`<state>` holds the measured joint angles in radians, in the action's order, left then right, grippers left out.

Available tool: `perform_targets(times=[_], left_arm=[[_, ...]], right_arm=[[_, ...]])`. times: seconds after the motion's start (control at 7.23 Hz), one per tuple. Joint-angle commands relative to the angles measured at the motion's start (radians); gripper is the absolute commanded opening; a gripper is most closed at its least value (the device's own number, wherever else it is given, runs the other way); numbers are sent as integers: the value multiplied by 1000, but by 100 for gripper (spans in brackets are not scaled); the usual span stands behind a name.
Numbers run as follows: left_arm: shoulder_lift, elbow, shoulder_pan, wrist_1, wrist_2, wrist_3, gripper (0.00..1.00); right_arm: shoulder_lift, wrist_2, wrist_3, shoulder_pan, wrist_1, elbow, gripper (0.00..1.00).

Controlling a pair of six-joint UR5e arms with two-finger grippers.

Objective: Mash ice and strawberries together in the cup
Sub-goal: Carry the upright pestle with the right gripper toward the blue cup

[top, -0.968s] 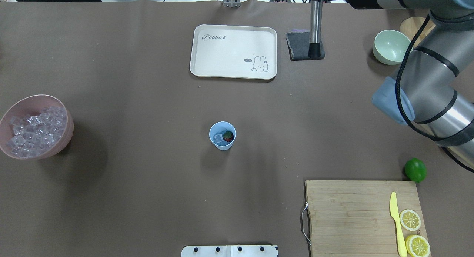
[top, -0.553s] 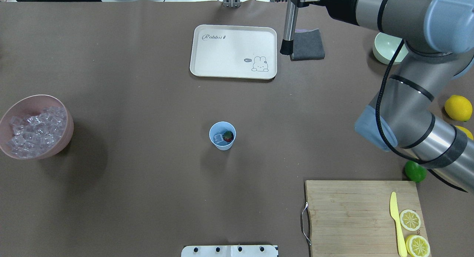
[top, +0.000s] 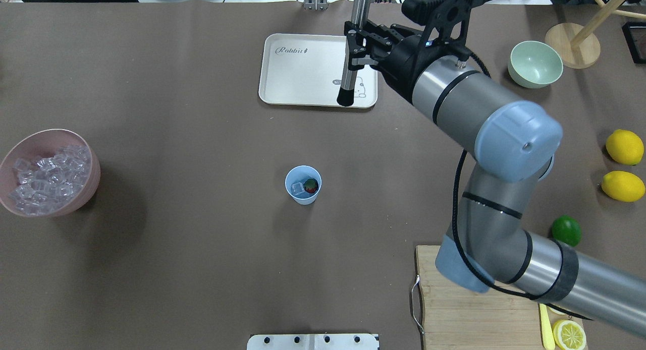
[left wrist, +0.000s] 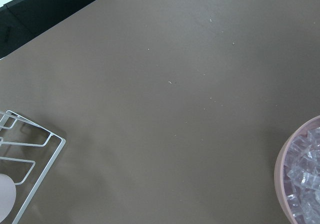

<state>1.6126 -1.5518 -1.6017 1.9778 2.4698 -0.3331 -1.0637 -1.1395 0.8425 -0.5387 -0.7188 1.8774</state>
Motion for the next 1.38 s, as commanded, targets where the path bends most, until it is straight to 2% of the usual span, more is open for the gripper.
perform_targets(times=[0.0,0.28,0.55,1.24], left_arm=[[3,28,2,10,-2,-1,97],[1,33,3,10,-2,0,97],[0,44,5,10,-3,-1,97],[-10,53,5,10,-3,-1,97]], right_arm=[[2,173,-32,129,65,-9,0],[1,294,-42,195,82,-27,0],[2,407,-144,264,79,-49,0],[51,406,-149,290,78,-79,0]])
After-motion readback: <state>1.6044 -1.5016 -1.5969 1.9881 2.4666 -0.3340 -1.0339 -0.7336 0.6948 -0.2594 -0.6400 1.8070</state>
